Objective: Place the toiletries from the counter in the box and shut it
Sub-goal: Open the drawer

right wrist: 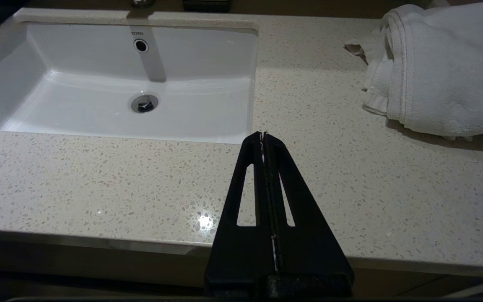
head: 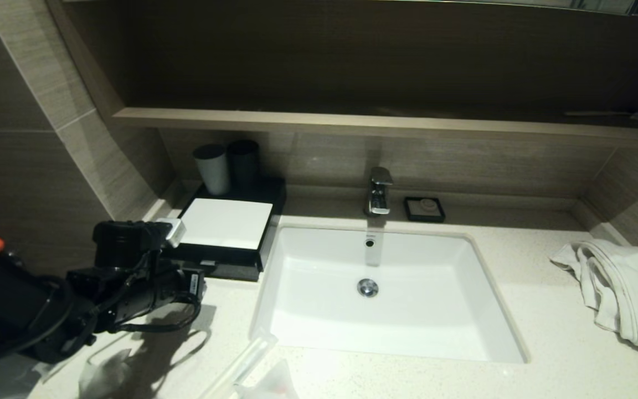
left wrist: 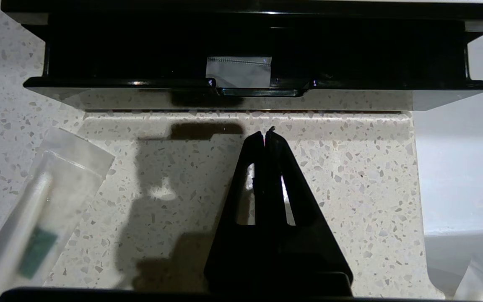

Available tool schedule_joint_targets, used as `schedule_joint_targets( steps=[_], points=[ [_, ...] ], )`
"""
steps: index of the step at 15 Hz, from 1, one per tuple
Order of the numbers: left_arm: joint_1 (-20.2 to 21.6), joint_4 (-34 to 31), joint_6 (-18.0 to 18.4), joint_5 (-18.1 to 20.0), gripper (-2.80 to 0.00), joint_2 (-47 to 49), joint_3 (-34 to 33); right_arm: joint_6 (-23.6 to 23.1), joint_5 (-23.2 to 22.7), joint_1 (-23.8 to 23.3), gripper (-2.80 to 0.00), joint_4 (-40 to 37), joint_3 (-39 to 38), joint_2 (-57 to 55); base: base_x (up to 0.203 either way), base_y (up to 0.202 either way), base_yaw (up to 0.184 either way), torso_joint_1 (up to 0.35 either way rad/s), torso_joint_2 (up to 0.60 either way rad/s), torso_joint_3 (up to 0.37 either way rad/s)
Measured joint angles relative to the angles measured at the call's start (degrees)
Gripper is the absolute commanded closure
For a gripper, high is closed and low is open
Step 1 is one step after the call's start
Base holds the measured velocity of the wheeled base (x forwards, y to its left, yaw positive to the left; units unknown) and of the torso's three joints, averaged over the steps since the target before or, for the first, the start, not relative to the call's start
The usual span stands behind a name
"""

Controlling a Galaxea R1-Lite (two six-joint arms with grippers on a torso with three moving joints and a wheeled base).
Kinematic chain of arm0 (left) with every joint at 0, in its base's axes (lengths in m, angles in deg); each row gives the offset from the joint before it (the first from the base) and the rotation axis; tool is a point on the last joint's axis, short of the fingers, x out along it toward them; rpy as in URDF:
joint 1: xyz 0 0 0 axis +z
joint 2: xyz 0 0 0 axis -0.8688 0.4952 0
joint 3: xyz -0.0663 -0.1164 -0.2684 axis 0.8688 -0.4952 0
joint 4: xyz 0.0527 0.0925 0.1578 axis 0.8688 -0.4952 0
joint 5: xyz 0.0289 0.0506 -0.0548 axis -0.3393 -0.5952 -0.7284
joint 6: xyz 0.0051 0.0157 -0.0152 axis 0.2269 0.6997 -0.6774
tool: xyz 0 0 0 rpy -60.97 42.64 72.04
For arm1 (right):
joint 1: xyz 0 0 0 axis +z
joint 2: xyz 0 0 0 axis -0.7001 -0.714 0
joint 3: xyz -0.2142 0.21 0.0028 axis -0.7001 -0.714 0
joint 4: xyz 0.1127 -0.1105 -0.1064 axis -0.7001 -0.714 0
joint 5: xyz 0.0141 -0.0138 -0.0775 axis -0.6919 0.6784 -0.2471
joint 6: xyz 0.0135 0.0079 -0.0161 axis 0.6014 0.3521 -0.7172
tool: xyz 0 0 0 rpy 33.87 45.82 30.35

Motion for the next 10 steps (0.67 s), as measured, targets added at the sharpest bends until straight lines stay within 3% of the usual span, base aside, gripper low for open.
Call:
schedule_joint_targets(
  steps=[10],
  points=[
    [-0.11, 0.11, -1.57, 0.01, 0.00, 1.52, 2.05, 0.00, 0.01, 0.00, 0.00, 0.00, 0.00, 0.00, 0.000, 0.000, 0.000, 0.000, 0.00, 0.000]
  ],
)
